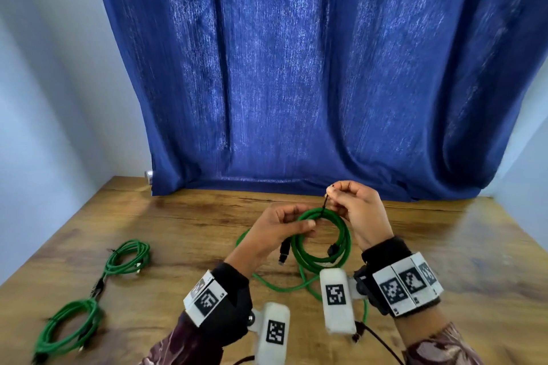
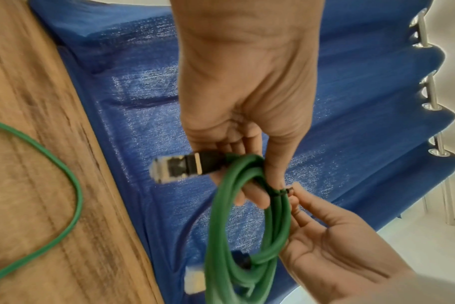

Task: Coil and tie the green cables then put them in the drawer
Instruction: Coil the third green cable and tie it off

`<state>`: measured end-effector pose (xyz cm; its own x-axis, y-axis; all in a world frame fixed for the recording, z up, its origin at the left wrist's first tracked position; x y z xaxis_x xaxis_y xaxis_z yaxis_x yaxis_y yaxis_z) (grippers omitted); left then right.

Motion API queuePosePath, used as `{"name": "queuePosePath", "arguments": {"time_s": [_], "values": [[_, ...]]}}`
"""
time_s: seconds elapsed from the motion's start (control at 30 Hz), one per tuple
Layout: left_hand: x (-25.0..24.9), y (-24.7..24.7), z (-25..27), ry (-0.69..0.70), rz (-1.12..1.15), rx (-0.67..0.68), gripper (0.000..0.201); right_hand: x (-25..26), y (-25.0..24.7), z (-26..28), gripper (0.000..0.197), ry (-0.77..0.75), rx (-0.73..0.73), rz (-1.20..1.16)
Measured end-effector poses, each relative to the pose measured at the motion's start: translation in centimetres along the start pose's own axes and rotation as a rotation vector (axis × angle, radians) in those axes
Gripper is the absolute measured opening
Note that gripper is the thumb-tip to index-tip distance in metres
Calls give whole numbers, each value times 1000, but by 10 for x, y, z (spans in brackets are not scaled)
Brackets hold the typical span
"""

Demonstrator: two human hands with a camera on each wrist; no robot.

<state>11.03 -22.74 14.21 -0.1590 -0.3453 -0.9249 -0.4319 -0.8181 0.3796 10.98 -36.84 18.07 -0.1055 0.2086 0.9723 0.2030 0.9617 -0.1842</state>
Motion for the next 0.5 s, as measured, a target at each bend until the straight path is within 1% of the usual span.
{"name": "queuePosePath", "arguments": {"time_s": [0.07, 0.17, 0.2, 0.3, 0.37, 0.4, 0.47, 0.5], "values": [[0, -4, 0, 27, 2, -65, 22, 1, 2, 2, 11, -4, 9, 10], [1, -8, 1, 53, 14, -107, 23, 4, 4, 3, 3, -44, 17, 26], [0, -9, 2, 59, 32, -115, 21, 3, 5, 3, 3, -44, 22, 23], [-1, -16, 0, 89, 133, -165, 20, -9, 9, 9, 23, 8, 51, -19], [-2, -24, -1, 104, 203, -224, 20, -21, 16, 16, 28, 38, 72, 1], [-2, -27, -2, 106, 232, -252, 20, -29, 19, 19, 28, 47, 68, 39], [0, -35, -2, 108, 276, -295, 20, -48, 25, 21, 36, 62, 20, 153], [2, -38, -2, 104, 288, -309, 20, -56, 26, 21, 37, 77, -14, 186]]}}
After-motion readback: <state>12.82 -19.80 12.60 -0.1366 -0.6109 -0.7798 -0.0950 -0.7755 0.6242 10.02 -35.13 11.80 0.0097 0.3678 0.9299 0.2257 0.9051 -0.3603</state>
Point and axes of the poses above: each hand's wrist, its own z-axis away from the middle knuckle, its own y-axis out of the palm, x = y × z, the point moved 7 cm from there along -z, towards the middle knuckle, and after that the axes turned 14 degrees about z, right-handed, at the moved point
